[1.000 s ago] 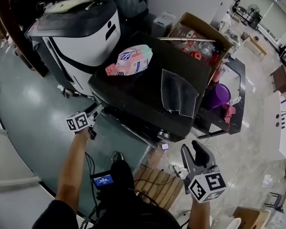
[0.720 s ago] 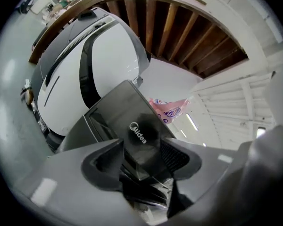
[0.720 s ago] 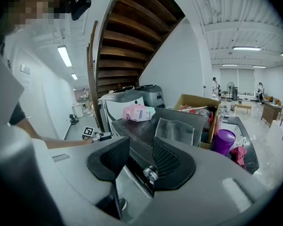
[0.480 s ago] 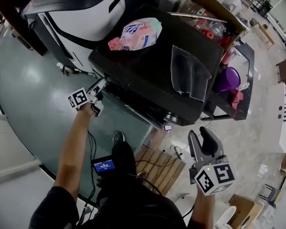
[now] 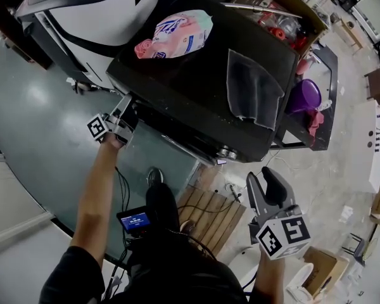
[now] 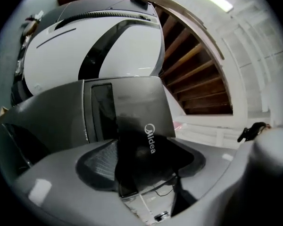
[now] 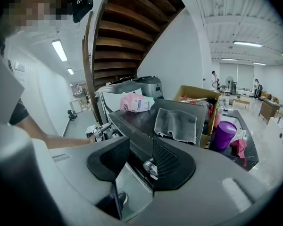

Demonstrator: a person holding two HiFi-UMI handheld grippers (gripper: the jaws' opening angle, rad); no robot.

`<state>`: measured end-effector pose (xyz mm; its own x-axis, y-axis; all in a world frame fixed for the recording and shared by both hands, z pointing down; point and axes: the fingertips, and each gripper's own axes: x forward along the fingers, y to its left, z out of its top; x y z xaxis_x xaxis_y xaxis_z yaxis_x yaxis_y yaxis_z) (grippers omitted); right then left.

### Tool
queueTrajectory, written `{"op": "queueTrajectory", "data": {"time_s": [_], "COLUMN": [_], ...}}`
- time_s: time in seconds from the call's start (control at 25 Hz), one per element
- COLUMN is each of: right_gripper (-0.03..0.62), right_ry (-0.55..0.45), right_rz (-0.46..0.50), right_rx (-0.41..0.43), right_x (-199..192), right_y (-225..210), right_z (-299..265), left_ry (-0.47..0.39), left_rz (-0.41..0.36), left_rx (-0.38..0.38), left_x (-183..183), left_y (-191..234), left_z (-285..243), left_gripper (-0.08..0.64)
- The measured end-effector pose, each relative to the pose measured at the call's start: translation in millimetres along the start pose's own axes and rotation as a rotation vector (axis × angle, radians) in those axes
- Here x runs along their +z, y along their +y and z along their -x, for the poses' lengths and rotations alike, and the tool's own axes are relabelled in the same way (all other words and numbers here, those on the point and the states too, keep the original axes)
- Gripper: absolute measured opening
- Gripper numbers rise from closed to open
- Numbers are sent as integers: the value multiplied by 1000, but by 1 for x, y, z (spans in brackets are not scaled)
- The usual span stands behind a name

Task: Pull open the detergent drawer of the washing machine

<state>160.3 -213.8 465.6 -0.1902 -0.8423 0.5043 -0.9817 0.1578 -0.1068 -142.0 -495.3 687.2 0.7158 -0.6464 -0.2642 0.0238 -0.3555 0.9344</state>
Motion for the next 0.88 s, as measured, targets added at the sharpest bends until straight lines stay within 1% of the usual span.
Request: {"op": "queueTrajectory", "data": {"time_s": [0.12, 0.2, 0.28, 0.36, 0.44, 0.48, 0.56, 0.6, 0.64, 0.68, 0.72, 0.8, 0.84, 0.88], "right_gripper": [152, 152, 152, 152, 152, 152, 152, 152, 152, 152, 152, 152, 152, 152], "right_ry": [18, 34, 49, 65, 76, 80, 88, 93, 98, 104, 111, 126, 132, 136], "right_rz": [-6, -10, -13, -14, -16, -15, -13, -12, -14, -18, -21, -28, -33, -37], "right_rx": [-7, -11, -13, -13, -10, -9, -12, -15, -19, -23, -27, -39, -43, -44], "right_x": [-7, -13, -20, -27, -33, -35, -36, -38, -41, -45, -50, -59, -63, -66], "right_y": [1, 1, 2, 4, 8, 10, 13, 13, 12, 10, 8, 3, 2, 1], "right_z": [-5, -9, -12, -16, -19, -20, -20, -20, -19, -18, -17, -16, -15, -14], "left_ry": [-18, -36, -58, -105, -157, -174, -193, -199, -203, -206, -207, -191, -175, -159], "left_rz": [34, 73, 109, 145, 179, 188, 194, 195, 197, 197, 197, 193, 190, 188], "left_rx": [-89, -155, -200, -216, -212, -208, -208, -209, -212, -218, -230, -271, -289, -297], "left_x": [3, 6, 8, 11, 12, 12, 12, 12, 11, 9, 8, 5, 3, 0], "left_y": [-3, -5, -6, -4, 0, 1, 2, 2, 2, 0, -4, -15, -21, -27], "left_z": [-3, -3, -1, 0, 1, 2, 4, 6, 11, 20, 31, 52, 61, 71], "left_gripper": [339, 339, 341, 345, 344, 323, 322, 322, 304, 252, 242, 244, 266, 270]}}
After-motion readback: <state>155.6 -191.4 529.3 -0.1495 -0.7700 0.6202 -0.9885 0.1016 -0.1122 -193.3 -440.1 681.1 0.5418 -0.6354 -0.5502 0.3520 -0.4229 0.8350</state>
